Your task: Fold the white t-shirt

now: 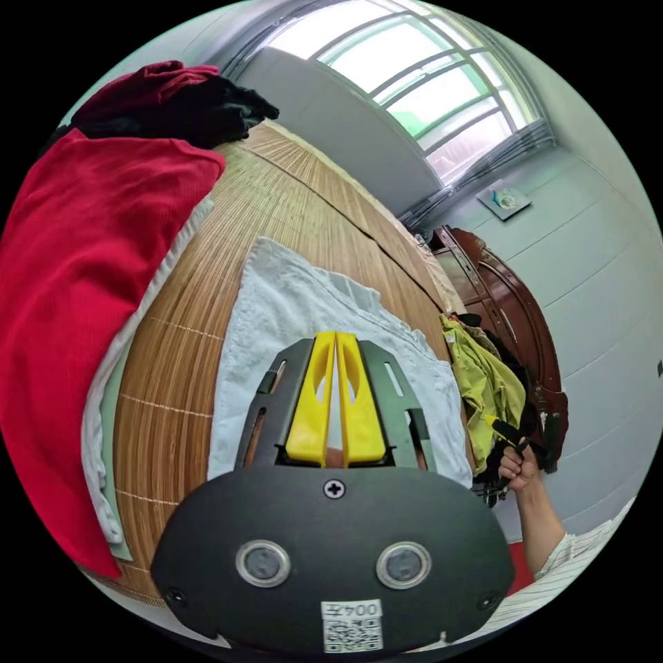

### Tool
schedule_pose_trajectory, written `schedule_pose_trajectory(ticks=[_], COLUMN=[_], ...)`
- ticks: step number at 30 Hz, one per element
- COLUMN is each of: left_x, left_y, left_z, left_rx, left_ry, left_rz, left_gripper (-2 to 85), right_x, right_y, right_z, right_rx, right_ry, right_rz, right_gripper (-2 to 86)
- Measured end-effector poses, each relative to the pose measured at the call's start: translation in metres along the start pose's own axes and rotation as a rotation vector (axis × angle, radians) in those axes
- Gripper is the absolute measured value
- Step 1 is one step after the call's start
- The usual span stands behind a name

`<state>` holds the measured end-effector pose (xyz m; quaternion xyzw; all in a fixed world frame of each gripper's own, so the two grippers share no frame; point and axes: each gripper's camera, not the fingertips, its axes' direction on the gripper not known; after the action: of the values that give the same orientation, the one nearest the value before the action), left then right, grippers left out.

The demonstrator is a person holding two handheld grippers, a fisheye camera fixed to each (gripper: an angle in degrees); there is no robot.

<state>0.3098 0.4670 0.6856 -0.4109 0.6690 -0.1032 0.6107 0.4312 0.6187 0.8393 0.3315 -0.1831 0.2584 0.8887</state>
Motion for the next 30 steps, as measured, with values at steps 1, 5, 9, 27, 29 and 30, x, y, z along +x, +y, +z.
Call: schedule_pose_trajectory(ticks=[1,5,9,27,29,30], left_x=[0.004,0.018,0.017,0.03,0.04,0.044], left_y=[0.002,0.029,0.083,0.175,0.172,0.169], left_z=[-0.007,-0.064,-0.131,-0.148,-0.141,-0.137], left_rx=[0.002,-0.013,-0.007,-0.171,-0.208,-0.227], left_ry=[-0.005,-0.002,-0.097,-0.246,-0.277,-0.287], left_rz=[0.022,0.116,0.187,0.451,0.514,0.544], left_gripper=[0.7,1.9,2.9,11.1,11.6,11.8], right_x=[0.019,0.091,0.152,0.24,0.235,0.233], right_y=[0.028,0.12,0.175,0.162,0.153,0.15], right_z=[-0.037,-0.134,-0.165,-0.274,-0.288,-0.291], right_rx=[0.027,0.068,0.087,0.174,0.162,0.158], right_ry=[-0.001,-0.065,-0.303,-0.662,-0.666,-0.668], right_rz=[0.05,0.245,0.489,0.845,0.839,0.838], right_gripper=[0.7,4.9,7.0,9.2,8.9,8.8])
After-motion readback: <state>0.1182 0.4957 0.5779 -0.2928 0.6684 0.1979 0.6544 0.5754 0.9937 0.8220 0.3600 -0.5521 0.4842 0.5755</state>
